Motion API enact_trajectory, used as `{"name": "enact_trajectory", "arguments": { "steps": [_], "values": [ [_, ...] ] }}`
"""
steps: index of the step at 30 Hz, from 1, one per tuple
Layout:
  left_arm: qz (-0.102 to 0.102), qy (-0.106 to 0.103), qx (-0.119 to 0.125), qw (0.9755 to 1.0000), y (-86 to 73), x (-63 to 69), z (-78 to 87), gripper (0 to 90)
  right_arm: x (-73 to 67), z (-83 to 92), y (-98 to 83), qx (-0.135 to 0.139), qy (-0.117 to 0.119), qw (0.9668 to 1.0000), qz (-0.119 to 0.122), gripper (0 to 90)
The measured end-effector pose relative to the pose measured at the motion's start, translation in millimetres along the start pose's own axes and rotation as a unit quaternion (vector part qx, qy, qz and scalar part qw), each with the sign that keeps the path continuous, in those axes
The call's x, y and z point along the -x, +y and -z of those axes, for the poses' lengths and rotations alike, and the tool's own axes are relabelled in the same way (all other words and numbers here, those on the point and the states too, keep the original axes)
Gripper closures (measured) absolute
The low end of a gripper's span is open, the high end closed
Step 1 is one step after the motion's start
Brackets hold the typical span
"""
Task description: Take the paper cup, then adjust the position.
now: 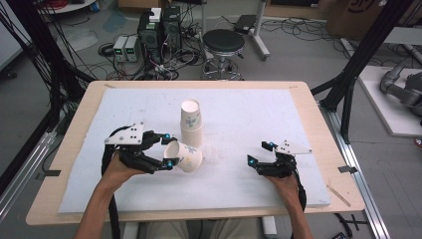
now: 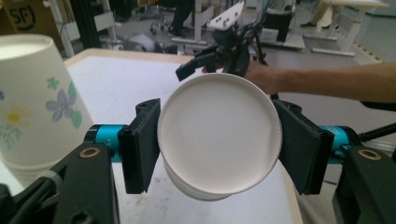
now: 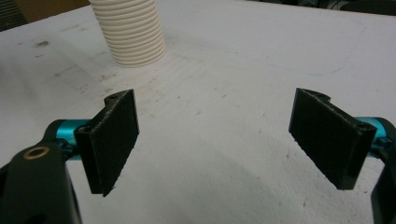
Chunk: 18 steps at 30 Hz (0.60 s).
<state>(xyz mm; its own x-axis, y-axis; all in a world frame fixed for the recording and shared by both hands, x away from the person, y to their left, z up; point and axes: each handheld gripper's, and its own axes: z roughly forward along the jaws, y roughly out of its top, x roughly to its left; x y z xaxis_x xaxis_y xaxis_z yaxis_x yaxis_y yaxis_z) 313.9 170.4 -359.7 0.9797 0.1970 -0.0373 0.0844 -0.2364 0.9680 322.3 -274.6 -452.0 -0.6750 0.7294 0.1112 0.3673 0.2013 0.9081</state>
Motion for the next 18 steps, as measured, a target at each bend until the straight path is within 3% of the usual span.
{"name": "enact_trajectory", "arguments": {
  "steps": [18],
  "values": [
    [0.002, 0.005, 0.011, 0.9999, -2.5, -3.3, 4.1, 35.6, 1.7, 0.1, 0.0, 0.002, 0.004, 1.0, -0.005, 16.4]
  ]
}}
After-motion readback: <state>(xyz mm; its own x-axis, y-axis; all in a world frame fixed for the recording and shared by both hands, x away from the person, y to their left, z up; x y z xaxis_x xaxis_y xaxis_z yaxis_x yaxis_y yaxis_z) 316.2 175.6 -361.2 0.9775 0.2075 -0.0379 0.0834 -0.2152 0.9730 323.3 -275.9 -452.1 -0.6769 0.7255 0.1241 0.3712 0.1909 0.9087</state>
